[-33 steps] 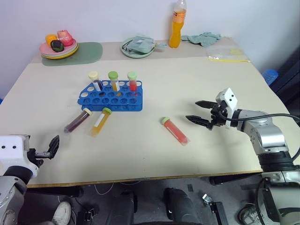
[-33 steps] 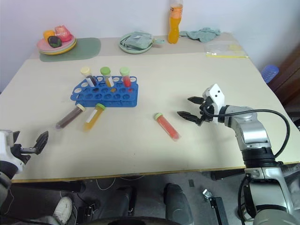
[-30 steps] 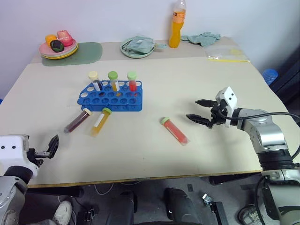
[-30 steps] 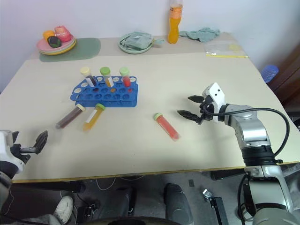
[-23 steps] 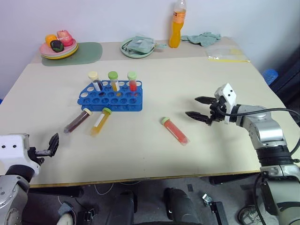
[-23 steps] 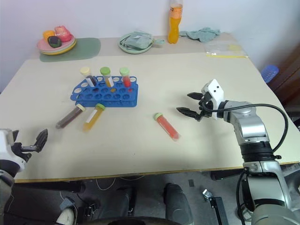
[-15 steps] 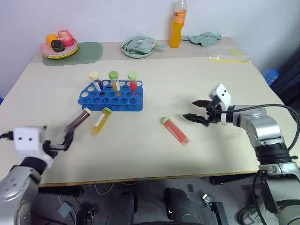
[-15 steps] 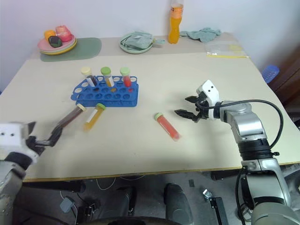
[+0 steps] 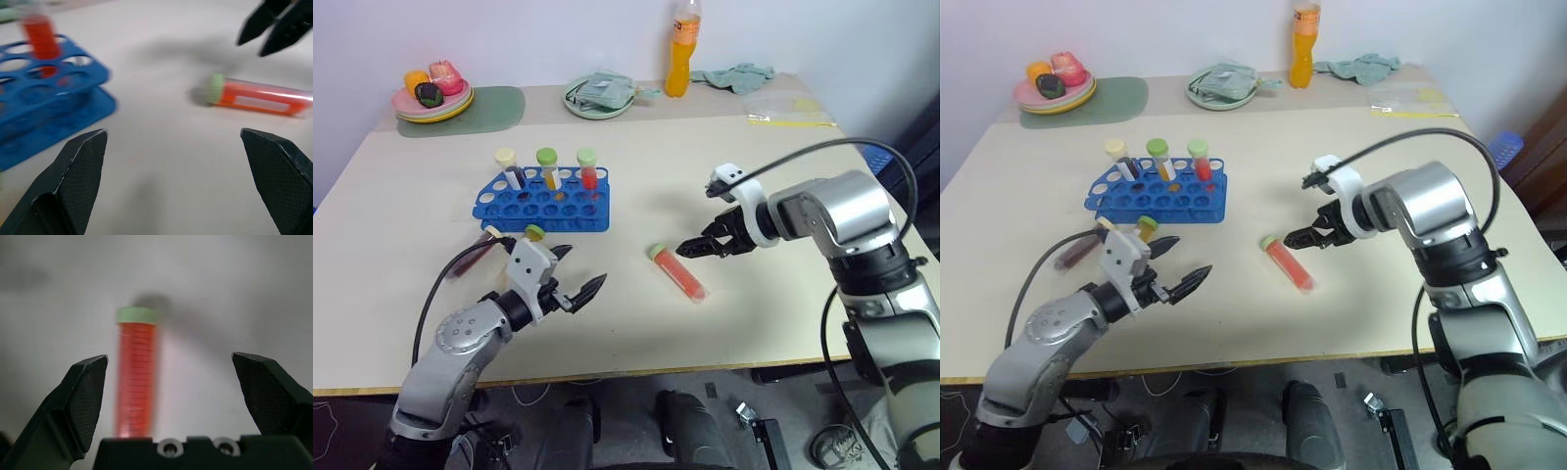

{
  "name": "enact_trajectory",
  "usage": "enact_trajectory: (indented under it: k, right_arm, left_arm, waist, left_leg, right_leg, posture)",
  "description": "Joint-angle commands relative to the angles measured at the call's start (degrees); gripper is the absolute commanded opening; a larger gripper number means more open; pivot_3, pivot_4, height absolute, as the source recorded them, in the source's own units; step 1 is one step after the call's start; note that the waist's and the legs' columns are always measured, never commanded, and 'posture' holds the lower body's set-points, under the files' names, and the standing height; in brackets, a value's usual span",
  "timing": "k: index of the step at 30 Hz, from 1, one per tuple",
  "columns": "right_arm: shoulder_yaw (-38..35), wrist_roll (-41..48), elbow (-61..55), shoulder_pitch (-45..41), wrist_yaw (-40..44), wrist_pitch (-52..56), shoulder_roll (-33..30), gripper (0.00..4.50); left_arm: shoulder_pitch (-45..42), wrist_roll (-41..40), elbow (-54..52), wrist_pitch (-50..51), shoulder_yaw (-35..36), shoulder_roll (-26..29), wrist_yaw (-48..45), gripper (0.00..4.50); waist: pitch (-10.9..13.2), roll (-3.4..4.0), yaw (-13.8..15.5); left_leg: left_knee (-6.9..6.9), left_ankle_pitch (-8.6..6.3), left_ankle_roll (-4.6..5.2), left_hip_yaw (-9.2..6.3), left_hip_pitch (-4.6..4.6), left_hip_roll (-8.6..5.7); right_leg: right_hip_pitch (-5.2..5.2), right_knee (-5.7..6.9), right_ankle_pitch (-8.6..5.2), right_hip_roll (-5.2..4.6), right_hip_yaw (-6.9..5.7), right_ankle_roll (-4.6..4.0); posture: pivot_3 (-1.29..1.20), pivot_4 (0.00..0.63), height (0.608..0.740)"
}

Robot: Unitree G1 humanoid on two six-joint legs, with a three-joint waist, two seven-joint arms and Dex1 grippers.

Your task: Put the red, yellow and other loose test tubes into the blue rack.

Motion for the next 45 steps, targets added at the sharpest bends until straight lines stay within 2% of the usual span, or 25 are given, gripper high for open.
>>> enact_trajectory:
  k: [1, 9, 12, 17, 20, 23, 25, 28, 32, 35, 39, 45]
  right_arm:
    - [2.6, 3.5, 6.9, -5.1, -4.9, 1.9, 2.6, 4.5]
    - [8.2, 9.7, 12.1, -6.2, -13.4, 1.9, 6.0, 4.5]
    - [9.0, 12.3, 12.3, -6.4, -15.6, 1.9, 6.5, 3.6]
    - [10.1, 18.5, 11.0, -7.6, -18.3, 1.9, 5.3, 1.1]
    - [9.4, 22.8, 6.0, -7.7, -18.4, 1.9, 3.0, 1.1]
    - [5.0, 23.1, -2.4, -5.6, -17.7, 1.9, 3.3, 1.1]
    - [2.1, 20.3, -11.5, -0.4, -15.9, -12.2, 3.7, 1.1]
    - [0.7, 12.4, -17.3, 6.4, -15.6, -35.0, 7.3, 1.1]
    - [-4.3, 6.9, -5.3, 11.0, -23.3, -57.7, 25.6, 1.1]
    - [-5.4, 0.2, 5.7, 10.1, -27.9, -71.7, 34.0, 1.1]
    - [-7.1, -4.0, 16.5, 8.0, -29.6, -82.1, 39.4, 1.1]
    - [-7.0, -9.4, 26.6, 7.6, -29.6, -90.9, 42.6, 1.1]
  left_arm:
    - [2.7, -0.2, -2.6, -2.6, -2.1, 0.2, -2.6, 4.48]
    - [8.6, 0.5, -4.5, -4.3, 0.5, 1.2, -1.8, 4.48]
    - [9.3, 0.2, -5.5, -3.9, 0.8, 0.8, -0.8, 4.5]
    - [9.6, 0.2, -5.6, -3.9, 0.8, 1.0, -0.4, 4.5]
    - [9.7, -0.1, -5.3, -3.8, 1.7, 1.2, -0.3, 4.5]
    - [10.2, -0.5, -4.8, -4.0, 3.1, 1.3, -0.4, 4.5]
    - [11.1, 0.2, -3.9, -4.7, 4.1, 1.4, -0.1, 4.5]
    - [12.2, 0.9, -3.0, -5.6, 5.7, 1.2, 0.7, 4.5]
    - [12.7, 0.3, -2.0, -6.0, 9.6, -0.1, 3.2, 4.5]
    - [12.4, -1.2, -1.8, -5.6, 13.3, -1.3, 4.9, 4.5]
    - [12.4, -1.3, -1.6, -5.6, 15.8, -1.4, 5.2, 4.5]
    - [12.7, -1.8, -1.7, -5.5, 17.4, -1.1, 5.0, 4.5]
  waist:
    - [0.0, 0.0, 0.0]
    - [0.0, 0.05, 0.2]
    - [0.0, 0.04, 0.2]
    - [0.0, 0.06, 0.0]
    - [0.1, 0.09, 0.0]
    - [0.1, 0.11, 0.0]
    - [0.0, 0.08, 0.0]
    - [0.0, 0.05, -0.1]
    - [0.0, 0.04, -0.9]
    - [0.0, 0.01, -1.3]
    - [0.0, 0.01, -1.1]
    - [0.0, 0.03, -1.6]
  left_leg:
    - [0.12, 0.0, 0.0, -0.01, -0.14, 0.0]
    - [0.42, -0.06, 0.11, 0.0, -0.27, 0.0]
    - [0.5, -0.07, 0.13, -0.02, -0.26, 0.0]
    - [0.49, -0.1, 0.18, -0.02, -0.25, 0.01]
    - [0.5, -0.1, 0.18, -0.01, -0.25, 0.01]
    - [0.5, -0.12, 0.21, -0.02, -0.26, 0.01]
    - [0.5, -0.13, 0.23, -0.03, -0.26, 0.01]
    - [0.54, -0.17, 0.31, -0.02, -0.25, 0.03]
    - [0.59, -0.17, 0.3, 0.12, -0.14, 0.06]
    - [0.6, -0.13, 0.23, 0.07, -0.09, 0.06]
    - [0.61, -0.1, 0.17, 0.01, -0.09, -0.03]
    - [0.55, -0.1, 0.16, 0.0, -0.09, 0.0]
  right_leg:
    - [-0.12, 0.07, 0.0, 0.0, -0.01, 0.0]
    - [-0.11, 0.08, 0.0, -0.01, -0.02, 0.0]
    - [-0.04, 0.08, 0.0, 0.0, -0.04, 0.0]
    - [-0.06, 0.13, 0.01, 0.03, -0.04, 0.02]
    - [-0.06, 0.14, 0.01, 0.03, -0.04, 0.02]
    - [-0.06, 0.13, 0.01, 0.04, -0.04, 0.02]
    - [-0.06, 0.13, 0.01, 0.06, -0.05, 0.03]
    - [-0.03, 0.12, 0.01, 0.07, -0.07, 0.05]
    - [-0.1, 0.46, 0.01, 0.08, 0.05, 0.07]
    - [-0.13, 0.65, 0.01, 0.09, 0.06, 0.05]
    - [-0.11, 0.64, 0.01, 0.02, 0.05, 0.05]
    - [-0.17, 0.66, 0.0, 0.07, 0.05, 0.03]
  posture:
    - [0.0, 0.15, 0.74]
    - [0.0, 0.15, 0.74]
    - [0.0, 0.15, 0.74]
    - [0.0, 0.15, 0.74]
    - [0.0, 0.15, 0.74]
    - [0.0, 0.15, 0.74]
    - [0.0, 0.15, 0.74]
    - [0.0, 0.15, 0.74]
    - [0.0, 0.15, 0.74]
    - [0.0, 0.15, 0.74]
    - [0.0, 0.15, 0.74]
    - [0.0, 0.15, 0.74]
